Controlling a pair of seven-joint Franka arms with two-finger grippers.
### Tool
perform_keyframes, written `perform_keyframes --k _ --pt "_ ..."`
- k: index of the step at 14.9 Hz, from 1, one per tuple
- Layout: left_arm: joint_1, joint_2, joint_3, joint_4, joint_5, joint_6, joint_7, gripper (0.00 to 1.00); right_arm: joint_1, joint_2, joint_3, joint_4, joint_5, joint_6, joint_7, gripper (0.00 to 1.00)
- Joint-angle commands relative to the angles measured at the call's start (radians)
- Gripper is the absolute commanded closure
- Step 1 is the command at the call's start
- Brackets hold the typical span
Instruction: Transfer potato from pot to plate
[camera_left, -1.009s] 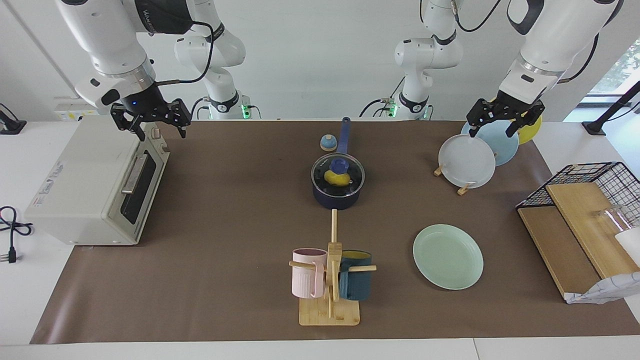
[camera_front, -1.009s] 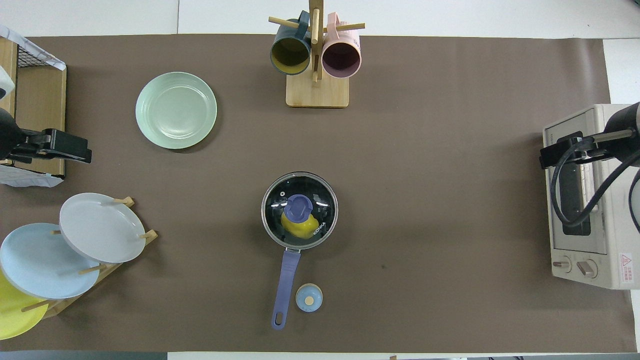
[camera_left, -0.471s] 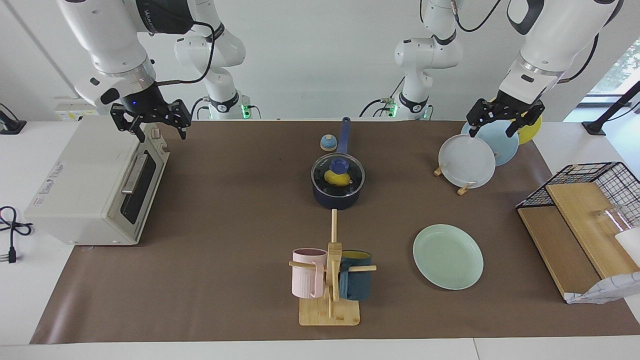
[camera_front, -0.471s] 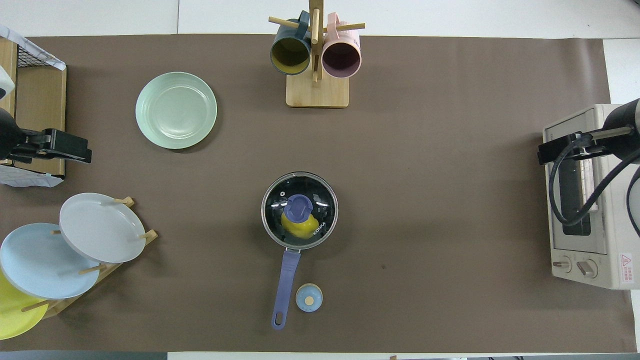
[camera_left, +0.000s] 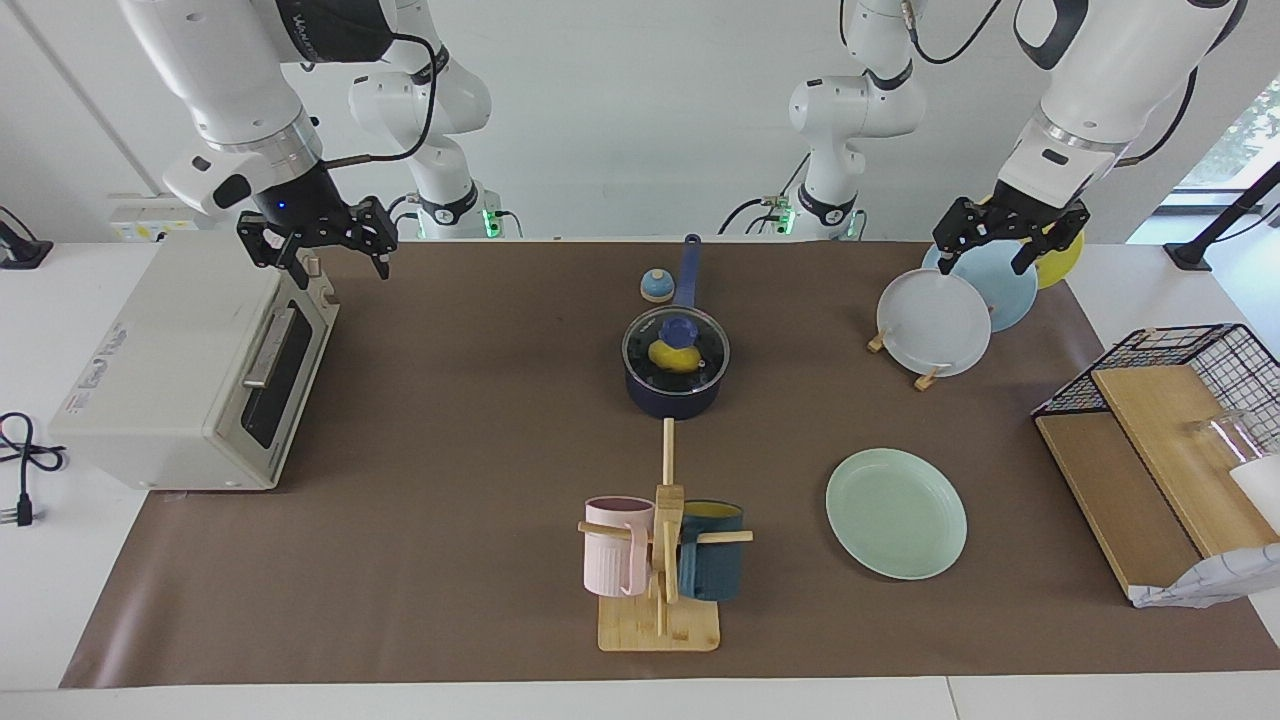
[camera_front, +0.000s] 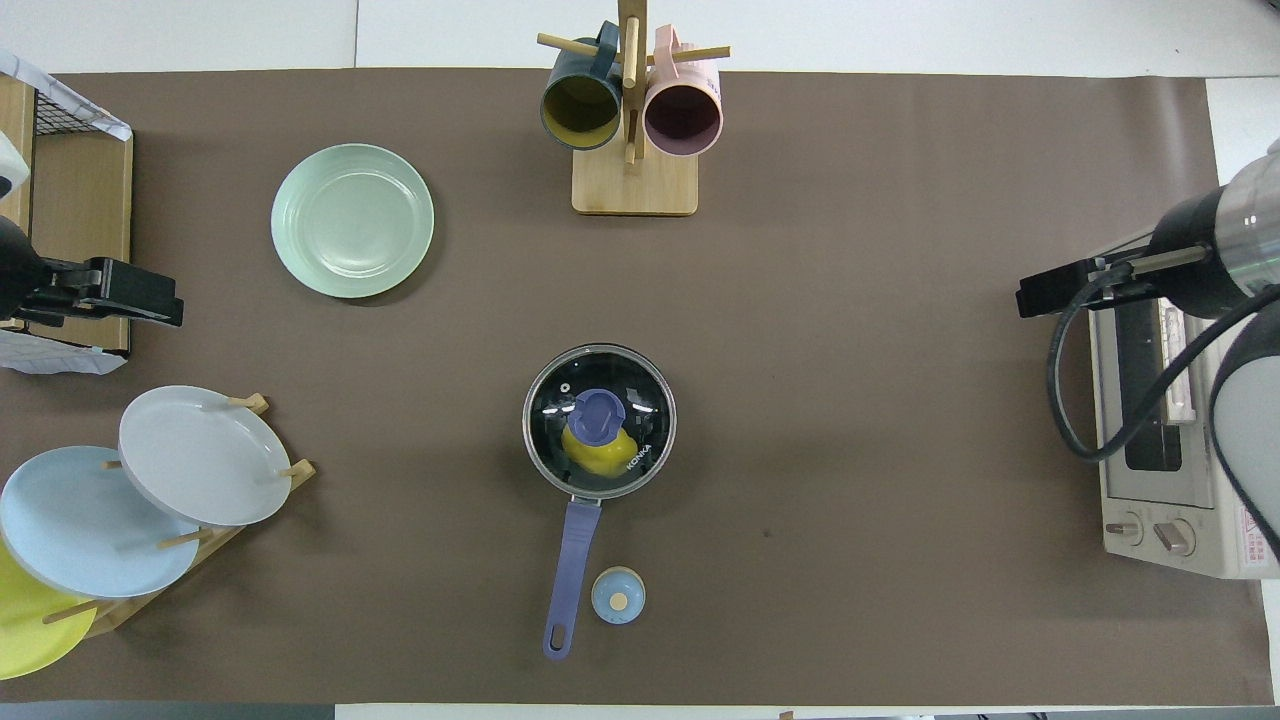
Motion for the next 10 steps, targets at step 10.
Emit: perform_keyframes --k 10 --pt "0.008 -0.004 -0.004 0.005 0.001 -0.005 0.015 0.00 0.466 0.236 0.005 0.094 -0.085 0.141 0.547 0.00"
